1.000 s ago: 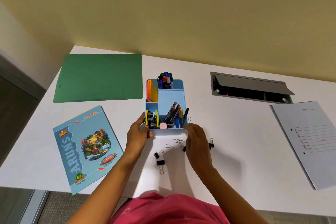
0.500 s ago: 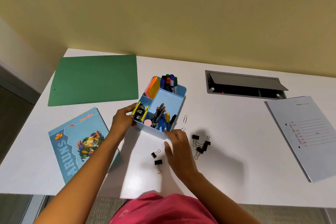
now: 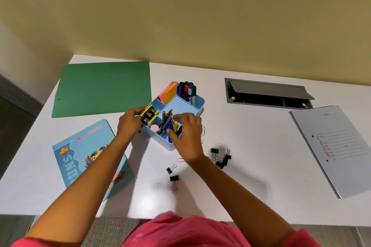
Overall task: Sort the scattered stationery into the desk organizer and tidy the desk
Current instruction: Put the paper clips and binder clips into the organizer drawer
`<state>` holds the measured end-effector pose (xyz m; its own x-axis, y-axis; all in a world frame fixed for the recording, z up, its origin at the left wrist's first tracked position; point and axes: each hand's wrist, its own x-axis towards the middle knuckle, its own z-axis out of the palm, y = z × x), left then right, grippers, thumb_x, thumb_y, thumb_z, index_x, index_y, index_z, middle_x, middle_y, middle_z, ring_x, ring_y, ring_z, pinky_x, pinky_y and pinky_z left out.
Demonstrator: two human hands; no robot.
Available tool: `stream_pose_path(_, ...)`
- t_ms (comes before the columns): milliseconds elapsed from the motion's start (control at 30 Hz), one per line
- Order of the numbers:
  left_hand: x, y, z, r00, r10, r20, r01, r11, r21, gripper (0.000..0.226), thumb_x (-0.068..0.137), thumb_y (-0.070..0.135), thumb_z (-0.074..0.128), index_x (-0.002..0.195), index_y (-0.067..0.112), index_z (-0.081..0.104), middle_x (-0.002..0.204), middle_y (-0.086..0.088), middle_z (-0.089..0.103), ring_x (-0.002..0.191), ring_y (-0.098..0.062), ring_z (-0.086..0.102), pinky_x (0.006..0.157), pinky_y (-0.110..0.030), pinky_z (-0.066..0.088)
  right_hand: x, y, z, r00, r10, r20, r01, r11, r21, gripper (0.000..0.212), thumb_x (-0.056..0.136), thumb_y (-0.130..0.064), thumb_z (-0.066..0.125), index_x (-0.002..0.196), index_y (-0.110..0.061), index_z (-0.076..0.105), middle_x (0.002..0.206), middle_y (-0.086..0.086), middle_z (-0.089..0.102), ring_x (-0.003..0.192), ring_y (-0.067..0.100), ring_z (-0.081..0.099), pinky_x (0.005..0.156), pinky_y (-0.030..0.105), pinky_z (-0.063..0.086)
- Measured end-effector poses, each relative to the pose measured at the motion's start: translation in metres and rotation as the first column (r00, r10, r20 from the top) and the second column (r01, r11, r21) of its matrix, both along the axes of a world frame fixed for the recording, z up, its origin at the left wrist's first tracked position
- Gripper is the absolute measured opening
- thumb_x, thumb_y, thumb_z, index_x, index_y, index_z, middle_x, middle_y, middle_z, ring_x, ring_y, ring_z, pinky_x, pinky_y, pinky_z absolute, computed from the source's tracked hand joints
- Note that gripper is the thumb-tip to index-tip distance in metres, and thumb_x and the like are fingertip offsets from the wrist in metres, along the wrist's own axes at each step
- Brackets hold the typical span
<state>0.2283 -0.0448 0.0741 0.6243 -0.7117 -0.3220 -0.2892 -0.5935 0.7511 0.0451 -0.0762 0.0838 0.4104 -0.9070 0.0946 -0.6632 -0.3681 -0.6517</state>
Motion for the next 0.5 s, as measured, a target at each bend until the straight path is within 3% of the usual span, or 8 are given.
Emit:
stream_pose_path(133,-0.014,0.016,-0.008,0.973,0.101,0.209,-0.071,0.987,-0.143,0.037,0.092,0.004,0.049,0.124,0.017,0.062,0.125,-0.012,0.06,0.113,-0.035,0.055,0.096,-0.039,0.043,0.012,-0.007,-0.004,0.997,0.022,-0.074,-0.021,1.0,0.012,0.029,0.082,-0.033,0.069,0.107,-0.02,0.064,0.112,0.001,0.058,0.11,0.021,0.042,0.091,0.032,0.034)
stream_pose_path(367,-0.052,0.047,0.001,0.935,0.092,0.342,0.025,0.946,-0.322,0.042,0.083,0.0,0.055,0.12,0.02,0.059,0.123,-0.003,0.059,0.115,-0.027,0.041,0.09,-0.026,0.028,0.004,-0.001,-0.005,1.0,0.003,-0.004,-0.003,0.997,0.071,0.01,0.081,-0.016,0.063,0.084,-0.016,0.053,0.09,0.001,0.057,0.089,0.019,0.048,0.078,0.038,0.048)
stream_pose_path(500,-0.066,0.046,0.006,0.944,0.032,0.329,0.072,0.952,-0.298,0.049,0.086,0.009,0.059,0.131,0.023,0.051,0.125,0.0,0.057,0.121,-0.023,0.036,0.096,-0.034,0.028,0.002,0.003,-0.007,1.0,-0.005,0.006,0.005,1.0,0.025,0.009,0.084,-0.017,0.063,0.087,-0.015,0.055,0.091,0.002,0.057,0.09,0.018,0.049,0.078,0.036,0.049)
